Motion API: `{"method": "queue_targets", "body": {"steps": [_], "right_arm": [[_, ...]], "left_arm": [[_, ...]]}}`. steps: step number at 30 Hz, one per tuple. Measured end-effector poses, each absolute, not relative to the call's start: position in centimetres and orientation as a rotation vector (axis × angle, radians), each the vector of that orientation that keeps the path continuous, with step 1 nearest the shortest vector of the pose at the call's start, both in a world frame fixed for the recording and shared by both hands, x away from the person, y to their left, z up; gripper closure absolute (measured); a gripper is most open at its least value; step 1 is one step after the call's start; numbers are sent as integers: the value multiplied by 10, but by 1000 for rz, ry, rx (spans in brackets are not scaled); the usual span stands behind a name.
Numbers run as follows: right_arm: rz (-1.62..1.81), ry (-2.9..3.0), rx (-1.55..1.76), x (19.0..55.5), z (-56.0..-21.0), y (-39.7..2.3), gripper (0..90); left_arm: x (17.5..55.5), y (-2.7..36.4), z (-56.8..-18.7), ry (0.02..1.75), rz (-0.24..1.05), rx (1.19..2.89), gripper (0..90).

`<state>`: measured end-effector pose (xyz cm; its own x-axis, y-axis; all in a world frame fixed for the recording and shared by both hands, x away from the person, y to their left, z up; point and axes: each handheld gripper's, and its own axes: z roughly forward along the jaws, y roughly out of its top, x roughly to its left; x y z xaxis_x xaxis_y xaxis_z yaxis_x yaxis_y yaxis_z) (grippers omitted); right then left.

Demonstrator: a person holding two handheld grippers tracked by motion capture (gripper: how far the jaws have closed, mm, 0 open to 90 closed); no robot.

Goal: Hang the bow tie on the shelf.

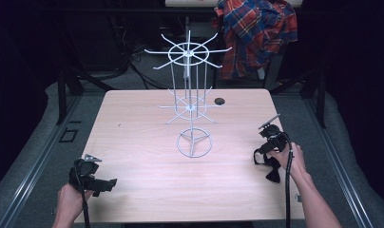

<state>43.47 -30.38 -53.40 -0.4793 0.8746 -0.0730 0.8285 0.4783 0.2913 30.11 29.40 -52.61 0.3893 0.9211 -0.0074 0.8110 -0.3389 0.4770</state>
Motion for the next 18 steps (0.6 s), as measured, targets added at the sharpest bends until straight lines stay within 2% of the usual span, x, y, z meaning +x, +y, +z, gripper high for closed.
{"method": "queue_targets", "body": {"steps": [4,11,12,14,18], "right_arm": [[335,2497,1509,435,-539,-302,574],[292,2495,1498,433,-545,-300,618],[203,2539,1461,435,-541,-301,653],[236,2521,1476,435,-543,-301,676],[266,2516,1486,435,-544,-299,805]], "left_arm": [[300,296,-527,1505,367,2238,0],[302,292,-528,1501,355,2264,0],[302,292,-529,1502,355,2267,0],[301,294,-529,1509,358,2262,0],[301,296,-529,1517,369,2256,0]]}}
